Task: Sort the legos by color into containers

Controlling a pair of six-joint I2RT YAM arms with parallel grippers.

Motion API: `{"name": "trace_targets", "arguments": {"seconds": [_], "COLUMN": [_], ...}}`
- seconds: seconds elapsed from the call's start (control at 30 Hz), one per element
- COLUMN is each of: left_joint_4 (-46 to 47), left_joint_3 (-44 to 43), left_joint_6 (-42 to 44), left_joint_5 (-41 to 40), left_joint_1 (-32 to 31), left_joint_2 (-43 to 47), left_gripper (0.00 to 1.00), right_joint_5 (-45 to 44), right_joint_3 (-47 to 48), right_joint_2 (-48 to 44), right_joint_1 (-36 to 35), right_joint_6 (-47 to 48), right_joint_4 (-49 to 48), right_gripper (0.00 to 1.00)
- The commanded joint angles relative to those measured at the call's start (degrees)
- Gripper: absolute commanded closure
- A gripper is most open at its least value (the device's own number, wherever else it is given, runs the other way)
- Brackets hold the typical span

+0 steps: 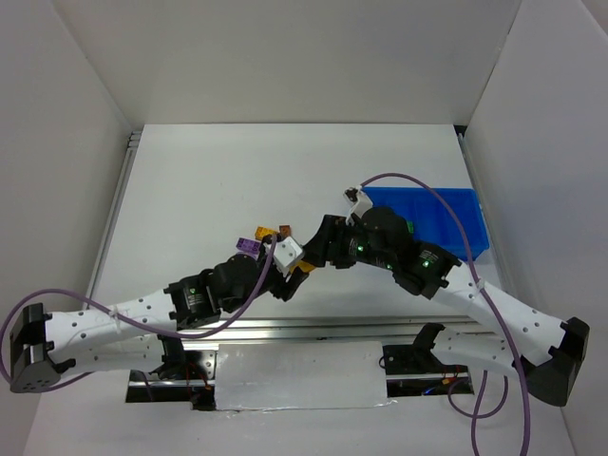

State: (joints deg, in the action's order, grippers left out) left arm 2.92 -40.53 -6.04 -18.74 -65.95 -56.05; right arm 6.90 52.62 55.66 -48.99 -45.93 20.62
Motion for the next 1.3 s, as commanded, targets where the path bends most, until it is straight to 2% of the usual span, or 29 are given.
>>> {"name": "trace_targets", "arguments": {"seconds": [0.0,0.07,0.13,0.33,0.4,0.47,0.5,0.53,0.57,0.6,0.63,0.7,0.73,0.8,0.83,0.87,0.9,0.93,1.13,1.2,1.27], "left_joint_4": [1.83,1.92,1.83,2.62,2.53,1.92,1.74,1.48,1.3,1.21,1.21,1.04,0.95,0.42,-0.1,-0.37,-0.8,-1.5,-5.38,-6.25,-7.31], "left_joint_3": [-1.83,-1.74,-1.57,-0.34,-0.25,-0.07,0.02,-0.07,0.02,0.02,0.02,0.1,0.1,-0.16,-0.25,-0.42,-0.77,-1.04,-2.44,-2.71,-3.23], "left_joint_6": [1.47,1.56,1.74,1.47,1.47,1.47,1.56,1.56,1.47,1.39,1.3,1.12,0.69,0.42,-0.02,-0.28,-0.37,-0.81,-5.37,-7.74,-10.39], "left_joint_5": [-3.23,-3.4,-3.06,-0.51,-0.07,0.11,0.54,0.72,1.33,1.77,2.04,2.74,3.01,3.88,4.85,5.2,5.82,6.52,3.19,-0.67,-1.21], "left_joint_1": [-0.93,-0.93,-1.02,-1.02,-1.11,-1.11,-1.11,-1.11,-1.19,-1.2,-1.2,-1.2,-1.28,-1.28,-1.28,-1.28,-1.28,-1.28,-1.28,-1.2,-1.2], "left_joint_2": [1.29,1.82,2.61,5.86,6.74,7.18,7.36,7.45,7.54,7.54,7.54,7.62,7.62,7.98,8.15,8.24,8.33,8.33,9.73,12.1,14.9], "left_gripper": [0.98,0.98,0.98,0.97,0.97,0.97,0.97,0.95,0.91,0.88,0.78,0.64,0.52,0.41,0.28,0.2,0.06,0.01,0.0,0.0,0.01], "right_joint_5": [-0.05,1.01,2.67,5.68,5.76,6.2,6.37,6.55,7.07,7.34,7.43,7.87,8.13,8.05,7.78,7.43,7.0,6.73,7.78,7.78,5.17], "right_joint_3": [0.39,-0.41,-0.85,1.52,1.35,1.0,0.91,0.9,0.64,0.55,0.47,-0.23,-0.67,-2.08,-3.21,-3.84,-4.02,-4.02,-5.42,-5.77,-5.95], "right_joint_2": [-0.72,-1.51,-2.05,1.81,2.17,1.91,1.74,1.56,1.04,0.68,0.42,-0.72,-1.16,-2.48,-3.35,-3.71,-3.8,-3.8,-4.41,-4.94,-5.91], "right_joint_1": [-0.66,-0.67,-0.67,-1.28,-1.28,-1.37,-1.37,-1.46,-1.54,-1.46,-1.46,-1.46,-1.46,-1.46,-1.46,-1.46,-1.46,-1.54,-1.37,-0.85,-0.58], "right_joint_6": [0.14,0.14,0.67,2.34,2.34,2.08,2.07,2.07,2.07,2.16,2.16,2.69,3.04,3.92,4.27,4.62,5.06,5.59,10.77,12.35,13.49], "right_joint_4": [-1.63,-3.48,-4.27,-3.13,-3.22,-4.01,-4.71,-4.97,-5.41,-6.46,-6.82,-8.65,-9.45,-11.47,-12.18,-12.88,-13.32,-13.24,-14.64,-14.56,-12.9], "right_gripper": [0.26,0.33,0.35,0.34,0.44,0.61,0.76,0.78,0.79,0.87,1.0,1.0,1.0,1.0,1.0,1.0,1.0,1.0,1.0,1.0,1.0]}}
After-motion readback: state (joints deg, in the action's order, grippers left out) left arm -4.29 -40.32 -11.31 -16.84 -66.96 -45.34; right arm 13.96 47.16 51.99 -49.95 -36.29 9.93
